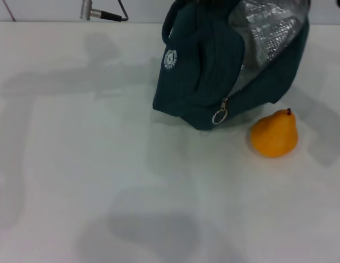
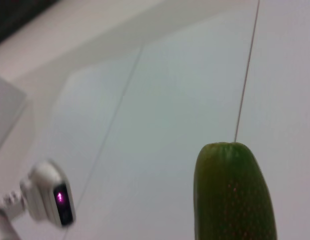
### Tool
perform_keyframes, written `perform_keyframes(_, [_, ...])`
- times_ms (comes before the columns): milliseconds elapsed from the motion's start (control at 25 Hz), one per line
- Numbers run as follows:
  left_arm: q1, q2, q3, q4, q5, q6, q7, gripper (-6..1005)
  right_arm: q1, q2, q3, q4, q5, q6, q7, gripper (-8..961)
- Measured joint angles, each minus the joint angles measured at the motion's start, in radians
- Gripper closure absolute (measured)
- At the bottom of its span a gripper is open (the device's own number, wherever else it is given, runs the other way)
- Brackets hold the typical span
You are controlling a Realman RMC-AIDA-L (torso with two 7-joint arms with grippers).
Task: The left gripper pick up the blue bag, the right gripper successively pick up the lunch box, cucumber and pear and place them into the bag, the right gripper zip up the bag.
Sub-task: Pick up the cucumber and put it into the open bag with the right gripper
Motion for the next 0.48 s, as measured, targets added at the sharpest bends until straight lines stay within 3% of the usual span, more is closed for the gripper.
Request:
perform_keyframes(280, [-0.003, 0.003, -0.001, 0.001, -0.01, 0.004, -0.001, 963, 0.049, 0.002, -0.098, 0.062, -0.006, 0.202, -0.023, 365])
perform_keyframes(480, [-0.003, 0.004, -0.001, 0.001, -0.011, 0.003, 0.002, 962, 0.057, 0.003, -0.203, 0.099, -0.007, 0.256, 0.019, 365])
